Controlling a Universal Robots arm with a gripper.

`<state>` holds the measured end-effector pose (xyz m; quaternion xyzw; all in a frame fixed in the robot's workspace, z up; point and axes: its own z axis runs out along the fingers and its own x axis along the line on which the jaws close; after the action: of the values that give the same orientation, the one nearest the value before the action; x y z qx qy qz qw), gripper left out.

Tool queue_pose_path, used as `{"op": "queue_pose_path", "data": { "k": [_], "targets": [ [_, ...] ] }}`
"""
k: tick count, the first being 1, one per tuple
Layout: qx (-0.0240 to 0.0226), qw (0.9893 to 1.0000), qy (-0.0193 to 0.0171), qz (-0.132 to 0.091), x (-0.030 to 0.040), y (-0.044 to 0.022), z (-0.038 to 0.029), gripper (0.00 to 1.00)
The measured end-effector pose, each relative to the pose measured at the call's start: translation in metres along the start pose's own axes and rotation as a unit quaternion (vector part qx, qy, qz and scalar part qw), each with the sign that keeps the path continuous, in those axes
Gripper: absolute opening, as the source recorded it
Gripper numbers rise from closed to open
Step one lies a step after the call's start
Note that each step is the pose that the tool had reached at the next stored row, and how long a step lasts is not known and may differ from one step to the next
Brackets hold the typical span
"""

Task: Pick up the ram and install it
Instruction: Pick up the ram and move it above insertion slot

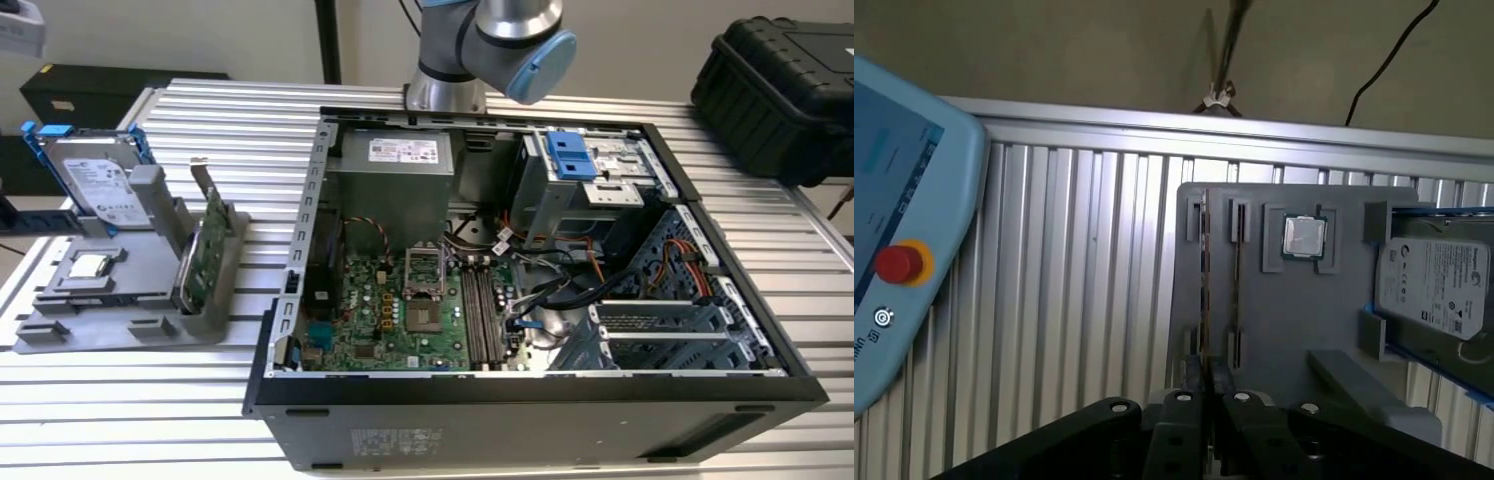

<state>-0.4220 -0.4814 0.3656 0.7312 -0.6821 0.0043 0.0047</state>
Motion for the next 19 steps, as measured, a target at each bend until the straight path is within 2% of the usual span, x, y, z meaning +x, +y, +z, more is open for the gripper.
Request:
{"op": "queue_pose_path", "data": {
  "k": [19],
  "targets": [
    [0.0000, 1.0000, 0.0000, 0.000, 0.0002, 0.0000, -0.0131, 0.00]
  ]
}}
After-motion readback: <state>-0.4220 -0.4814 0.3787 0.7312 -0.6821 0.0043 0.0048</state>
